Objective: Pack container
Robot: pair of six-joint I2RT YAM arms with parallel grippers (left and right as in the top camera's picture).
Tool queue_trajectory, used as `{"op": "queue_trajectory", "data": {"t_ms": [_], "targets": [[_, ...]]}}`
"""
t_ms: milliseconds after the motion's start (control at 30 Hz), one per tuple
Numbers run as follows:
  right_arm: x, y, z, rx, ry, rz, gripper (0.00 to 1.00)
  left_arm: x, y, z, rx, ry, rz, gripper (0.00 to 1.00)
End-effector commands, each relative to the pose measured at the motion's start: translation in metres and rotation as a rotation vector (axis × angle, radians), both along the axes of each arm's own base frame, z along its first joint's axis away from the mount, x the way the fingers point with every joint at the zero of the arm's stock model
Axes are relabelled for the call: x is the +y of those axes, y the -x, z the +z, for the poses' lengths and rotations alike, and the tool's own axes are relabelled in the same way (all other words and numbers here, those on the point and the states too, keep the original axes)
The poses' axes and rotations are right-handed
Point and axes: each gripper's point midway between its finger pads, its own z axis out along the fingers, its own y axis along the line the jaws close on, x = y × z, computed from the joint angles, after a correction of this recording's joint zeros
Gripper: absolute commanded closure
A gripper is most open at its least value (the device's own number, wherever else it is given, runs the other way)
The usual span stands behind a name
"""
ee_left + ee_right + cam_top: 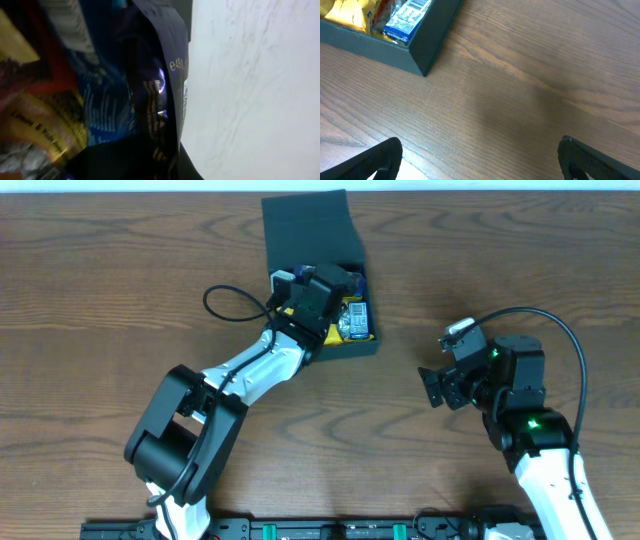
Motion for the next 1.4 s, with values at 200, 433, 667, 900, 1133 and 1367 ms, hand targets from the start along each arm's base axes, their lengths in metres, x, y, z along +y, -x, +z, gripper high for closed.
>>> {"op": "queue_trajectory", "data": {"t_ms": [200, 433, 667, 900, 1133, 1367], "targets": [[-0.001, 0.000, 0.000, -0.004, 0.000, 0.007, 0.01, 0.004, -0.010, 0.010, -0.029, 0.015, 0.036, 0.75], [-0.001, 0.000, 0.000, -0.004, 0.000, 0.007, 0.01, -0.006, -0.016, 0.027, -0.092, 0.073, 0.012, 0.75], [-0.001, 0.000, 0.000, -0.004, 0.000, 0.007, 0.01, -0.031, -0.023, 0.071, -0.280, 0.072, -0.150, 0.78], [-0.001, 0.000, 0.000, -0.004, 0.000, 0.007, 0.01, -0.084, -0.004, 0.108, -0.465, -0.209, -0.746, 0.72], [-0.001, 0.000, 0.000, -0.003, 0.000, 0.007, 0.01, -0.076, -0.002, 0.126, -0.517, -0.730, -1.014, 0.64], [-0.001, 0.000, 0.000, -0.004, 0.000, 0.007, 0.01, -0.048, -0.008, 0.129, -0.598, -1.324, -1.217, 0.52]]}}
